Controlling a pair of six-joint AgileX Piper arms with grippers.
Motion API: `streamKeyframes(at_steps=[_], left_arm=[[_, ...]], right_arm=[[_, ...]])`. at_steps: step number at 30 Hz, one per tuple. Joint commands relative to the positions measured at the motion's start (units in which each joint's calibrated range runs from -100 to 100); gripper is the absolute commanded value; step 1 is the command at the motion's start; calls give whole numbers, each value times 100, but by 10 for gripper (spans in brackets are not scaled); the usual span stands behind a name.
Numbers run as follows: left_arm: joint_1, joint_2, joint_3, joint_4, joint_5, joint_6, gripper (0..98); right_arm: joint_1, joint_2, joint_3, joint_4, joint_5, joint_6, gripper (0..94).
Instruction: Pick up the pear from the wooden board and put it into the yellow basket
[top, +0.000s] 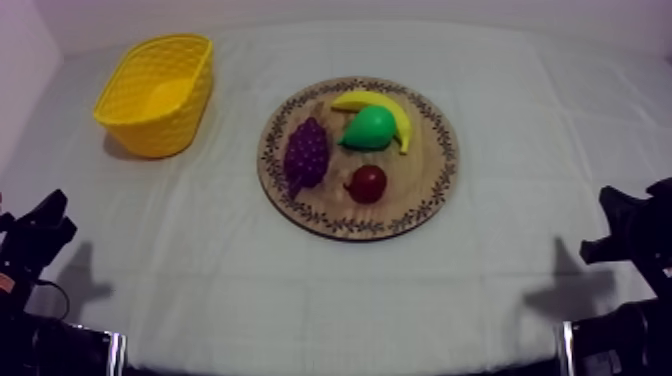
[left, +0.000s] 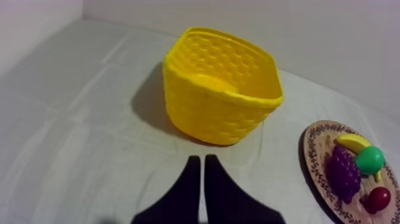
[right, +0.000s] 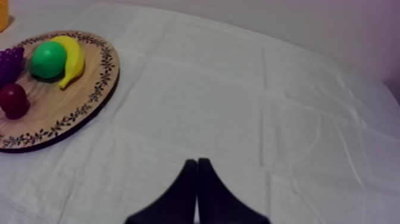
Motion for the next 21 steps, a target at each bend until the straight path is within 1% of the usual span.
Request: streamKeyframes(at_steps=[1, 13, 18, 21], left_arm=[[117, -8, -263, 8, 983, -1, 75], [152, -8, -252, 17, 939, 22, 13], [174, 33, -299, -2, 956, 69, 34], [256, 364, -557, -35, 835, 68, 50]], right_arm=[[0, 1, 4, -2, 1, -2, 3], [0, 1, 4, -2, 1, -2, 3], [0, 1, 4, -2, 1, -2, 3], [0, 1, 4, -2, 1, -2, 3]])
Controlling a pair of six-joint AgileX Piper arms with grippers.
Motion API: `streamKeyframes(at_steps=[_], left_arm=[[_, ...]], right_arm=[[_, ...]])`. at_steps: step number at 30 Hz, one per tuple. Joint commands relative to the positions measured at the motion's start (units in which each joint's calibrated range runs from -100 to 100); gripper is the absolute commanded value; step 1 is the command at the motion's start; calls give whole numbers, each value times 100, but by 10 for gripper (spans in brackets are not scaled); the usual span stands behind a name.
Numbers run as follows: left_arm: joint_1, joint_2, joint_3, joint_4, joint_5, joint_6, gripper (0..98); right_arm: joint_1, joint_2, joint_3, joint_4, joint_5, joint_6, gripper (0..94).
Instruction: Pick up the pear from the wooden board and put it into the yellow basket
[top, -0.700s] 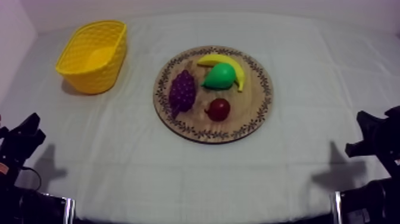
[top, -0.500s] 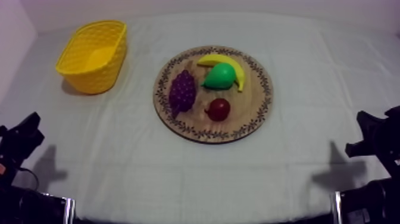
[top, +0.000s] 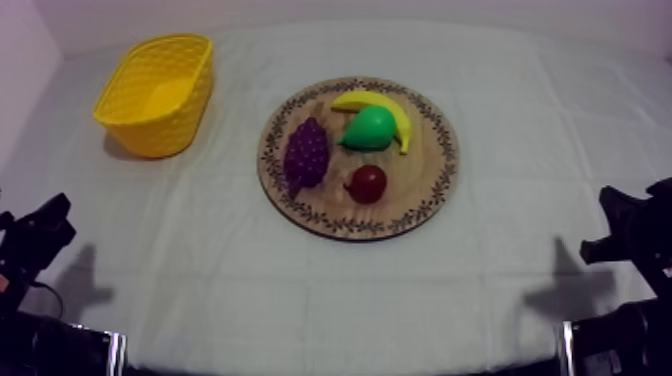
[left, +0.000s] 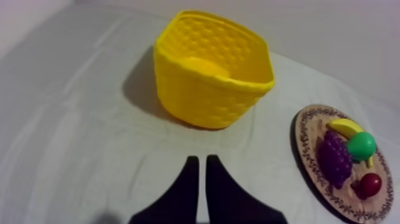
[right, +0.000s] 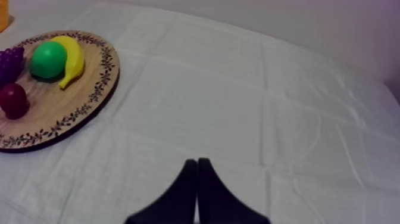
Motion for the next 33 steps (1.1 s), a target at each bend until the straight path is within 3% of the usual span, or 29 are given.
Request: streamKeyframes(at_steps=[1, 9, 20, 25, 33], left_arm=[[83, 376, -261, -60, -113, 12, 54], [753, 2534, -2453, -547, -470, 71, 74], [2031, 6096, -6496, -862, 99, -192, 83], [2500, 7548, -7773, -855, 50, -373, 85], [2879, 9530, -8860, -590, -125, -692, 86]], right_arm=[[0, 1, 4, -2, 1, -2, 3], [0, 1, 4, -2, 1, -2, 3], [0, 1, 4, -2, 1, 0, 3], [0, 1, 4, -2, 1, 0, 3], [0, 1, 4, -2, 1, 1, 3]])
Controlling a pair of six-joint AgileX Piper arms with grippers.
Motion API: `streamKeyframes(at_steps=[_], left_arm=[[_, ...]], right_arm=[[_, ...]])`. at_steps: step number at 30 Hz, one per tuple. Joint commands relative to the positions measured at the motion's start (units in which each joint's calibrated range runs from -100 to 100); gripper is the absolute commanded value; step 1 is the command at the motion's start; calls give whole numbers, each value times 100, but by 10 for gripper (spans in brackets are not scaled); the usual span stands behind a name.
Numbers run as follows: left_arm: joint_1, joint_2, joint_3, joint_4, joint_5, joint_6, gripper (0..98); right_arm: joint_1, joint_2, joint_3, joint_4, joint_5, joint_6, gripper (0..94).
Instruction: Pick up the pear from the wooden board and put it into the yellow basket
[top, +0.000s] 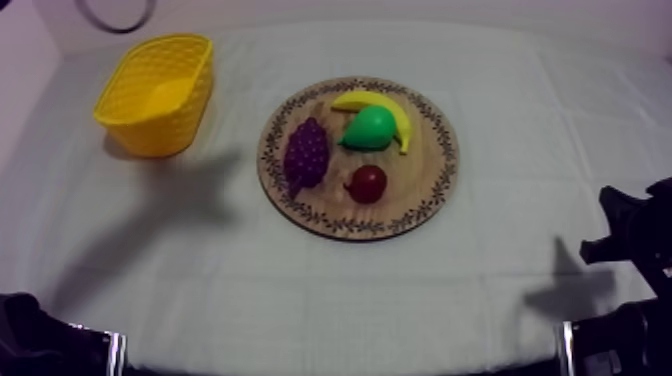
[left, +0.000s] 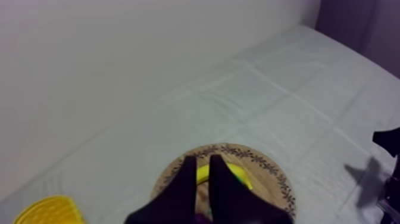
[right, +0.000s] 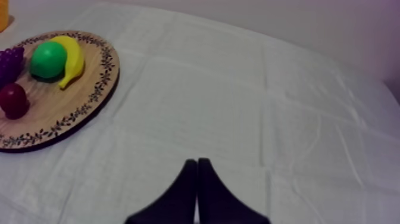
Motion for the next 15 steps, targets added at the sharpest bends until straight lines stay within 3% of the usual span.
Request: streamKeyframes(at_steps=[1, 6, 15], left_arm=[[62, 1183, -434, 78, -16, -54, 86], [138, 2089, -438, 259, -84, -152, 86], [300, 2808, -109, 288, -36, -89, 88]], right_arm=[[0, 1, 4, -2, 1, 1, 3], [0, 1, 4, -2, 1, 1, 3], [0, 1, 4, -2, 1, 1, 3]])
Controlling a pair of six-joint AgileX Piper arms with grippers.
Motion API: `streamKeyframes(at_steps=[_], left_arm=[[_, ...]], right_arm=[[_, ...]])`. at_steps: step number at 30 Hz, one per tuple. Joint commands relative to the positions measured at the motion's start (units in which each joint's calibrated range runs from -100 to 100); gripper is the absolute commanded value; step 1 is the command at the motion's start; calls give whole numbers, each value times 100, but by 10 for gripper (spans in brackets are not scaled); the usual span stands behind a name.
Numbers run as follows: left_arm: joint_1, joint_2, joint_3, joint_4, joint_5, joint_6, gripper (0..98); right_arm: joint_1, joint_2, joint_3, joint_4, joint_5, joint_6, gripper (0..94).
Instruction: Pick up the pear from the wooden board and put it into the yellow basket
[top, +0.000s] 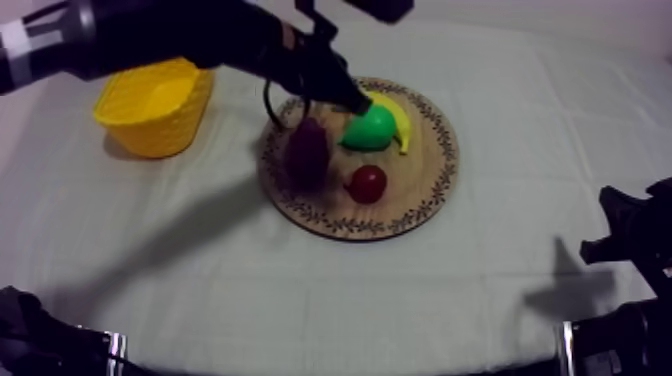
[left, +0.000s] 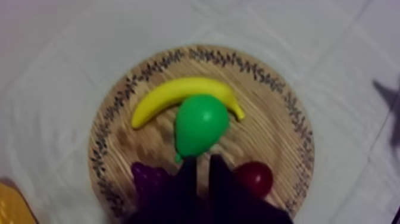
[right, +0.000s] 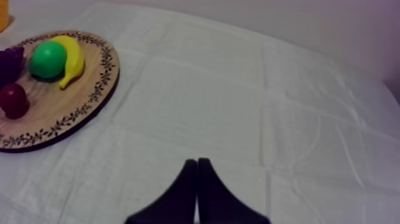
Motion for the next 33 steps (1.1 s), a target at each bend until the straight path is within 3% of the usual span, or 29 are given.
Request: streamKeyframes(at_steps=[1, 7, 9, 12, 14, 16, 23, 33], left_arm=[[18, 70, 16, 4, -7, 22, 88], [39, 159, 67, 8, -39, 94, 114], [37, 158, 106, 1, -93, 110, 280], [38, 135, 195, -18, -223, 143, 679], [27, 118, 266, -27, -329, 177, 828], [14, 100, 331, -31, -411, 204, 898], [8, 191, 227, -39, -215, 238, 952], [1, 1312, -1209, 93, 1087, 99, 945]], right_arm=[[0, 1, 4, -2, 1, 0, 3], [0, 1, 4, -2, 1, -1, 3], [0, 1, 4, -2, 1, -2, 3], [0, 1, 4, -2, 1, -2, 3], [0, 1, 4, -2, 1, -2, 3], [0, 1, 4, -2, 1, -2, 3], [0, 1, 4, -2, 1, -2, 3], [0, 1, 4, -2, 1, -2, 3]])
